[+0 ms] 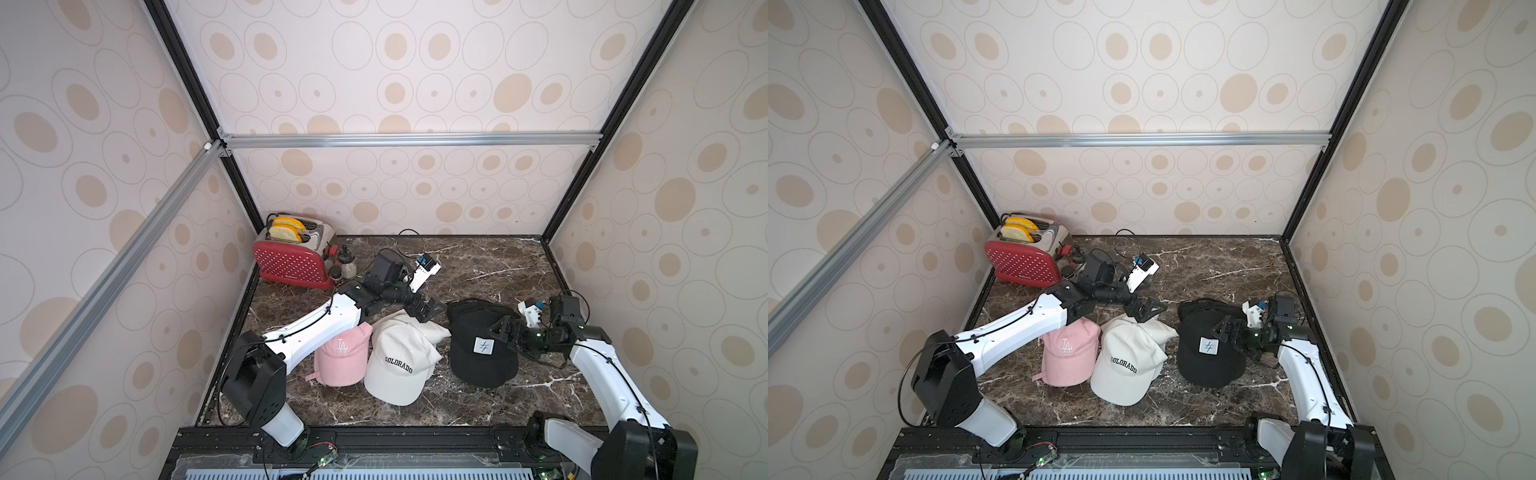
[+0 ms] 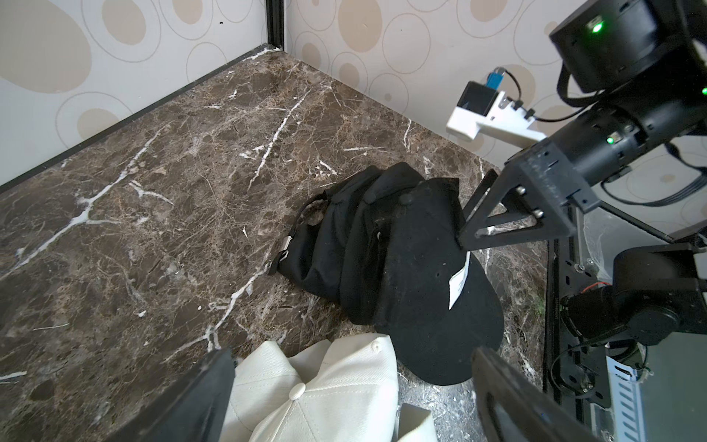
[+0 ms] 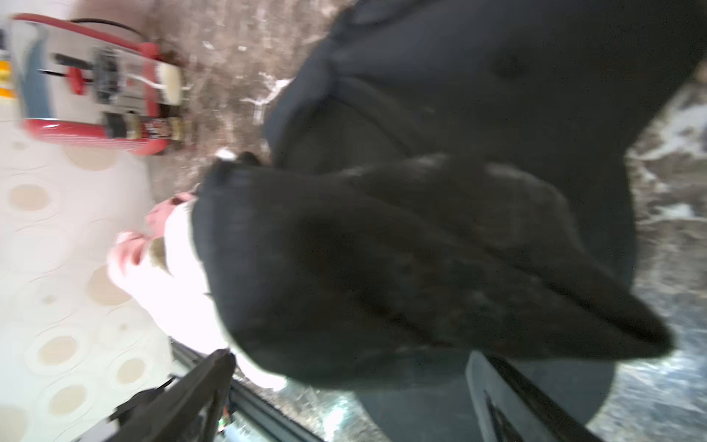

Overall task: Stack the baseball caps by color
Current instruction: Place the baseball cap on the baseball cap.

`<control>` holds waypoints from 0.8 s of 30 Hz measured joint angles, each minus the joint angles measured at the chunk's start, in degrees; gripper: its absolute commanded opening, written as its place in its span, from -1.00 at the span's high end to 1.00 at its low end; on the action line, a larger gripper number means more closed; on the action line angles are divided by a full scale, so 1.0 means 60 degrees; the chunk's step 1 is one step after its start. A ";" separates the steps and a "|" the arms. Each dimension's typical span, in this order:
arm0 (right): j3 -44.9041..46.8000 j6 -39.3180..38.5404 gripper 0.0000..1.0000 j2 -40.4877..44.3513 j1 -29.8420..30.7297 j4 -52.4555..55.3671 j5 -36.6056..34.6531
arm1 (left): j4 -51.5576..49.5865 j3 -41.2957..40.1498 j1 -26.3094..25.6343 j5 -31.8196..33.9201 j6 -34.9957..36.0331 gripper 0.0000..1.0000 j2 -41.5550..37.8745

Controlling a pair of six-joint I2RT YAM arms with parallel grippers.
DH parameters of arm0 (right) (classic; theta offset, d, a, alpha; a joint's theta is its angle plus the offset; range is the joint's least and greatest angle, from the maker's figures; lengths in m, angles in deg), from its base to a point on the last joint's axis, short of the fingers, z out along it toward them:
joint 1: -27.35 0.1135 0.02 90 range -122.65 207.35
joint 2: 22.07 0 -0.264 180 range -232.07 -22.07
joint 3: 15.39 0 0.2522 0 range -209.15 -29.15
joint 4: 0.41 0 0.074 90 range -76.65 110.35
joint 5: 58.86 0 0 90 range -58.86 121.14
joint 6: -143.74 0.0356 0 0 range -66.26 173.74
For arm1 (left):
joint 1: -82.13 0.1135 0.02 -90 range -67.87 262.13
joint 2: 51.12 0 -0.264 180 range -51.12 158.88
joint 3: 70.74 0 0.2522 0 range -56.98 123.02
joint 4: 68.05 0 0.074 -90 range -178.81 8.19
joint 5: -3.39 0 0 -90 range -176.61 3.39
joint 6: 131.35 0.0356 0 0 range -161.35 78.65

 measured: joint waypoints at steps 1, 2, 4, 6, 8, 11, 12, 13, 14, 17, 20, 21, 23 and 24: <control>0.0080 -0.0004 -1.00 -0.0062 0.0004 -0.0058 -0.0095 | -0.0011 0.0004 0.0000 0.0018 0.0011 -0.99 0.0000; 0.0113 0.0004 -1.00 -0.0109 0.0004 -0.0117 -0.0138 | -0.0044 0.0011 0.0000 0.0047 0.0018 -0.98 0.0000; 0.0102 0.0004 -1.00 -0.0080 0.0007 -0.0222 -0.0193 | -0.0153 0.0058 0.0000 0.0120 0.0018 -0.98 0.0000; 0.0036 0.0004 -1.00 0.0087 0.0015 -0.0266 -0.0306 | -0.0310 0.0178 0.0000 0.0259 0.0015 -0.98 0.0000; -0.0098 0.0036 -1.00 0.0313 0.0018 -0.0259 -0.0401 | -0.0412 0.0306 0.0000 0.0474 -0.0007 -0.98 0.0000; -0.0572 0.0200 -1.00 0.0714 0.0018 -0.0251 -0.0506 | -0.0477 0.0397 0.0084 0.0954 -0.0189 -0.98 -0.0084; -0.0801 0.0262 -1.00 0.0882 0.0018 -0.0251 -0.0572 | -0.0495 0.0397 0.0160 0.1111 -0.0317 -0.98 -0.0168; -0.1005 0.0321 -1.00 0.1053 0.0018 -0.0248 -0.0656 | -0.0506 0.0397 0.0226 0.1231 -0.0426 -0.98 -0.0262; -0.1231 0.0397 -1.00 0.1286 0.0018 -0.0266 -0.0809 | -0.0510 0.0397 0.0364 0.1413 -0.0597 -0.98 -0.0437; -0.1654 0.0528 -1.00 0.2255 0.0018 -0.0412 -0.1464 | -0.0499 0.0390 0.0878 0.2269 -0.0882 -0.98 -0.1144; -0.1676 0.0772 -1.00 0.3333 0.0018 -0.0754 -0.2229 | -0.0408 0.0317 0.1308 0.3501 -0.0994 -0.99 -0.2025; -0.1617 0.0885 -1.00 0.3610 0.0018 -0.0903 -0.2412 | -0.0364 0.0262 0.1417 0.3974 -0.1013 -0.98 -0.2320; -0.1592 0.1071 -1.00 0.4044 0.0018 -0.0994 -0.2619 | -0.0229 0.0095 0.1545 0.4830 -0.1013 -0.98 -0.2779; -0.1632 0.1129 -1.00 0.4109 0.0018 -0.0994 -0.2670 | -0.0153 -0.0036 0.1628 0.5322 -0.1005 -0.99 -0.3009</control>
